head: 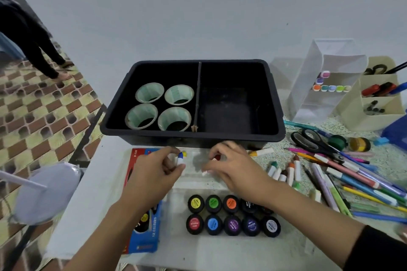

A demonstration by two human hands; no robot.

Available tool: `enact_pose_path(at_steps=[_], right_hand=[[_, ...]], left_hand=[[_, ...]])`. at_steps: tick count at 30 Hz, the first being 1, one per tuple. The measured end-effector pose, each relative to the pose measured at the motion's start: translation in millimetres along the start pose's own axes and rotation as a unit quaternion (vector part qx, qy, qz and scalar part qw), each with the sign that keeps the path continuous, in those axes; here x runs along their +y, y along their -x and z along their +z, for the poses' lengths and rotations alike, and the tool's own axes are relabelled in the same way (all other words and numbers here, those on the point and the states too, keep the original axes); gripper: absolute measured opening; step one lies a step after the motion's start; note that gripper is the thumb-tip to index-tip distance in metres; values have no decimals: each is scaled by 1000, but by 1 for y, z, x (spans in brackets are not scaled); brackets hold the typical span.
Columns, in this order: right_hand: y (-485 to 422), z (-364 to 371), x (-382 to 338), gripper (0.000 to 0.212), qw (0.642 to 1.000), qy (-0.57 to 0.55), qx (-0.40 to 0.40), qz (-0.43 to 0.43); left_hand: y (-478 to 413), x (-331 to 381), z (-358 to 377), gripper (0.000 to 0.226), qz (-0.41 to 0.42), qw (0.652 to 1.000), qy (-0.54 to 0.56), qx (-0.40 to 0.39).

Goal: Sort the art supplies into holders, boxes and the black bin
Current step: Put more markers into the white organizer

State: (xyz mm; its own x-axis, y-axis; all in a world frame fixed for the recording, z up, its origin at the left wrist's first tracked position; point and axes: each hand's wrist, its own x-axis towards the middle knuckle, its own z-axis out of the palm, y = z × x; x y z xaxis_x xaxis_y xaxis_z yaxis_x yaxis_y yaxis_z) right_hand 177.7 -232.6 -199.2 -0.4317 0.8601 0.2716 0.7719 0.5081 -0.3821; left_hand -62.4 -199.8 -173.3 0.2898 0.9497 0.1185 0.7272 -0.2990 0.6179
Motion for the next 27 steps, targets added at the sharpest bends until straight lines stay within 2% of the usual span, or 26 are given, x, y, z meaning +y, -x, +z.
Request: enact_pose_path(at_steps=[4,8,15,20,27], right_hand=[[-15,10,-3,39,999,27,-13,-35],[-23,16,0,44,998,26,-24,-45],[-22,30,10,18,996,-92,8,-12],[-25,32,7,11,997,-52,-2,-59],[-29,26,-1,13,998,-28,-7,-65]], left_hand=[[-16,3,16,19,21,999,-34,-5],[-24,0,25,21,35,998,-54,5],[-17,-12,18,13,64,997,-49,-8],[-20,-14,19,13,87,994,-47,-53],[-27,-24,21,15,109,985,-89,-97]])
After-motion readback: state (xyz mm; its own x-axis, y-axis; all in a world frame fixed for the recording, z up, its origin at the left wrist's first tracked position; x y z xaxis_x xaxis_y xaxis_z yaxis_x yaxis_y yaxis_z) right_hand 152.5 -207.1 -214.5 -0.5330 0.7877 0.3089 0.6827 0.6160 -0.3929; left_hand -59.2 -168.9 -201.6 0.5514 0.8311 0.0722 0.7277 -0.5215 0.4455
